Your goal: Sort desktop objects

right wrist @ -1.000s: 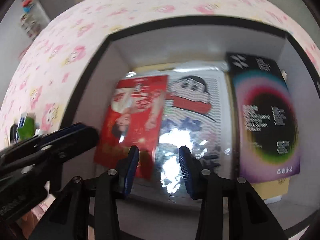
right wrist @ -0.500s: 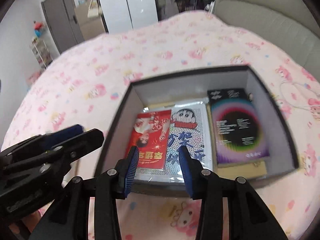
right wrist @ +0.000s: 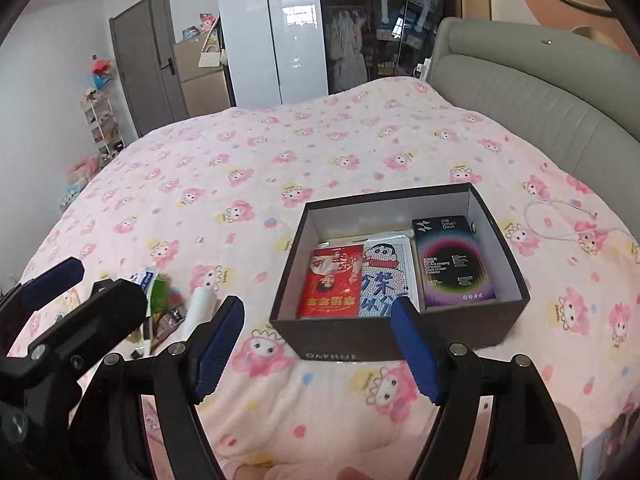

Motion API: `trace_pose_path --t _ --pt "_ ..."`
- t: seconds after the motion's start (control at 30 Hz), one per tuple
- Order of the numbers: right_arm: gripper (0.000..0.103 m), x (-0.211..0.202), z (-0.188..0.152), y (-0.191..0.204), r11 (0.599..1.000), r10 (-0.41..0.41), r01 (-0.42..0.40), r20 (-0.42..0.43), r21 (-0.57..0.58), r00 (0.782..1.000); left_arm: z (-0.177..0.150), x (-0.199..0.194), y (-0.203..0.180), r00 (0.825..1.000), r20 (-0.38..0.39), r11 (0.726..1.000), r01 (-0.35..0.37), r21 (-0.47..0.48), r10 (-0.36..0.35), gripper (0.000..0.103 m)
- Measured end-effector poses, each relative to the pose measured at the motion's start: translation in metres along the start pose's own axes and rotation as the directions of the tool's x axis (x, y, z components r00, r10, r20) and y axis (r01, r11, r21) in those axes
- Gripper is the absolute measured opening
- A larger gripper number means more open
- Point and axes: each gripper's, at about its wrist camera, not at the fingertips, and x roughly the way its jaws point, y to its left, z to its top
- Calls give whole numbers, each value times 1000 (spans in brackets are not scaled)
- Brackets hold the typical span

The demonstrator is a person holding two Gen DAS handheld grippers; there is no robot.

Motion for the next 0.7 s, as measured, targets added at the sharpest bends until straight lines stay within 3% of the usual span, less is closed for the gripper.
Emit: trace_pose_path --t 0.27,0.7 --pt "74 -33 -22 -4 999 13 -14 16 42 1000 -19 -31 11 998 10 996 -68 -49 68 102" --pt "74 -51 -33 -2 1000 11 -11 33 22 999 -28 -37 3 1000 -4 999 -20 -41 20 103"
